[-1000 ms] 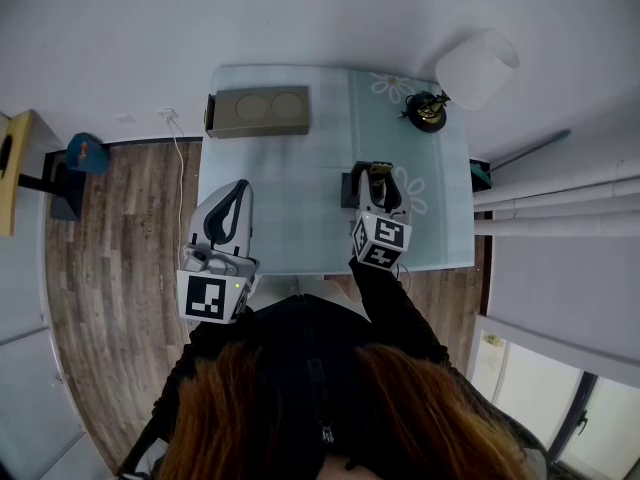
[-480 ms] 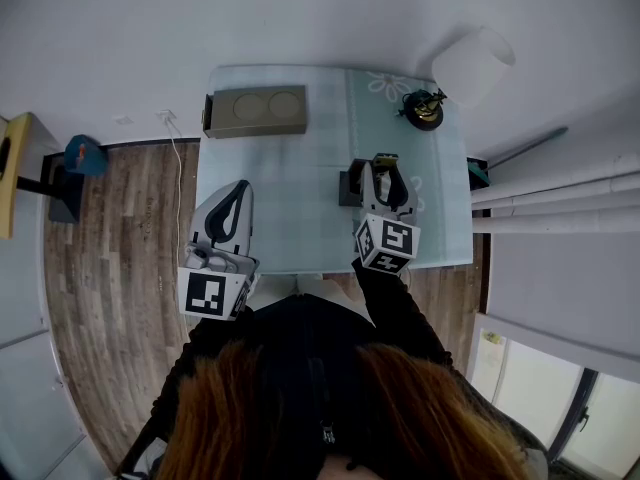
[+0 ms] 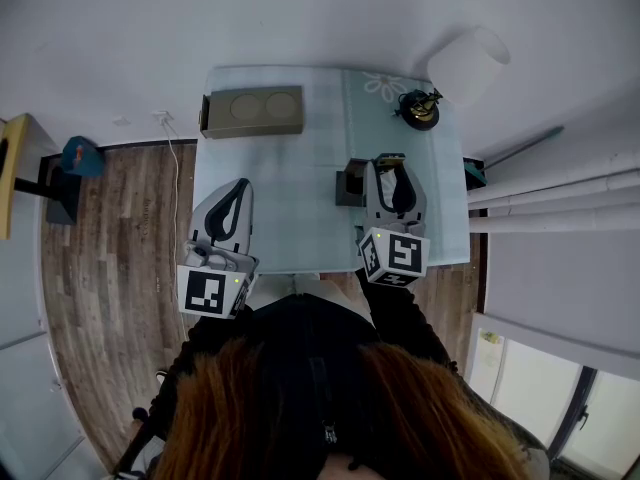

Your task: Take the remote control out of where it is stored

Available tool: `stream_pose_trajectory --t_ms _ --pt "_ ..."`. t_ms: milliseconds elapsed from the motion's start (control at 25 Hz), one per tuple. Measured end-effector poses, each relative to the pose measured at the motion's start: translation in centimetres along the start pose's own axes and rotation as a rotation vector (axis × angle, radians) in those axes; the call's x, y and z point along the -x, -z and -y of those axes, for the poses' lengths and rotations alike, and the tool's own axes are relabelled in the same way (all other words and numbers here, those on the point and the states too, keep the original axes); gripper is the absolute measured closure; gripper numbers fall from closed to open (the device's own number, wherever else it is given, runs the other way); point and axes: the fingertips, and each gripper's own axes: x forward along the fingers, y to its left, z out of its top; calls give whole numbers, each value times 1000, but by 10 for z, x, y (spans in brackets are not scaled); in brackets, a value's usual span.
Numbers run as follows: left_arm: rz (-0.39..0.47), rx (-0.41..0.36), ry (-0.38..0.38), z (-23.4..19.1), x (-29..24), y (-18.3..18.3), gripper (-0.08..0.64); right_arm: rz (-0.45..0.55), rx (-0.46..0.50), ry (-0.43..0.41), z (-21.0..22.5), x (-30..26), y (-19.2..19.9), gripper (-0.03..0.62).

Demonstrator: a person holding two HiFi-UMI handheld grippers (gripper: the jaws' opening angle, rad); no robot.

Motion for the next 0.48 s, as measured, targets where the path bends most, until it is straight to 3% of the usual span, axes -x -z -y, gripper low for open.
stream_pose_trajectory --t_ms 480 --pt "17 -6 1 2 3 -4 560 54 12 -22 -7 25 -30 402"
